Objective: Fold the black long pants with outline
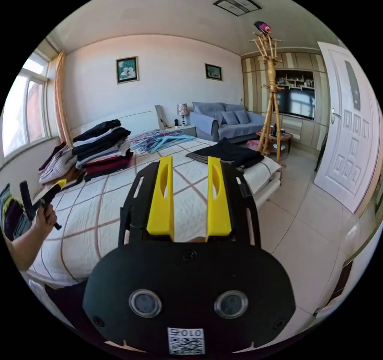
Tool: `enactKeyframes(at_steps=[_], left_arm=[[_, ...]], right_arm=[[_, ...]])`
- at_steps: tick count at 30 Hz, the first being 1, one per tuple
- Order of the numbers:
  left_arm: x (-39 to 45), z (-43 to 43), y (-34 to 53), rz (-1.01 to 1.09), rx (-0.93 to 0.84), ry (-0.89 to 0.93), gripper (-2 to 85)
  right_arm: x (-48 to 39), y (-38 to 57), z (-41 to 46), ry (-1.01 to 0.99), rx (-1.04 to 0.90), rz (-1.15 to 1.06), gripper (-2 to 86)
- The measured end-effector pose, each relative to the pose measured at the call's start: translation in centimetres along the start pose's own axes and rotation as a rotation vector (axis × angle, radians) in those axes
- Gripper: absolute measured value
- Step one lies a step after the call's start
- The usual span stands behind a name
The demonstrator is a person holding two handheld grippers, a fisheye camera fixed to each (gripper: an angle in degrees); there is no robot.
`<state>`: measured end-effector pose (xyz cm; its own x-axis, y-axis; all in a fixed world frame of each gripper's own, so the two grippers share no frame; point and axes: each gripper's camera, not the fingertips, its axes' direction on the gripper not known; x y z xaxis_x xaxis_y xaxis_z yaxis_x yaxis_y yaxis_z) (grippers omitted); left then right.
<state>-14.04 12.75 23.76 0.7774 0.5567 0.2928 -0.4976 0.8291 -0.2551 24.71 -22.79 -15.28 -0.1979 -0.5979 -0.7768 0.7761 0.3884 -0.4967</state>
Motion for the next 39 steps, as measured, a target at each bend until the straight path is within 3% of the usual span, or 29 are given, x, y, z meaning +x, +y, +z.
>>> enactKeyframes(at_steps=[6,8,13,16,19,27,33,36,39], left_arm=[[-6.3,2.3,5.5,-0.149,0.06,0.389,0.8],[-9.8,0.0,7.7,-0.25,0.201,0.505,0.2],[-14.1,-1.8,12.0,-0.32,0.305,0.618,-0.1],[-14.3,-1.1,12.5,-0.273,0.212,0.637,0.0],[-15.0,-1.2,13.6,-0.283,0.184,0.645,0.4],[-16.5,-1.9,16.6,-0.309,0.204,0.676,5.3],[-14.6,-3.3,16.1,-0.362,0.151,0.782,10.6],[-8.0,-7.4,11.5,-0.136,-0.023,0.636,13.7],[-0.5,-11.7,9.0,0.191,-0.115,0.361,15.2]], right_arm=[[10.1,-3.0,13.3,0.026,-0.117,0.205,18.2],[11.9,-3.7,17.1,0.076,-0.145,0.221,18.5],[16.7,-5.1,25.8,0.118,-0.224,0.368,18.3],[19.3,-4.9,30.0,0.077,-0.298,0.505,15.7],[18.8,-6.3,31.9,0.162,-0.376,0.462,10.4],[8.5,-14.0,24.1,-0.102,-0.344,0.047,7.3],[0.9,-8.3,14.8,-0.459,-0.355,0.075,7.1],[-2.7,-3.0,12.0,-0.621,-0.388,0.09,6.9],[-5.7,0.4,10.3,-0.76,-0.436,0.089,6.8]])
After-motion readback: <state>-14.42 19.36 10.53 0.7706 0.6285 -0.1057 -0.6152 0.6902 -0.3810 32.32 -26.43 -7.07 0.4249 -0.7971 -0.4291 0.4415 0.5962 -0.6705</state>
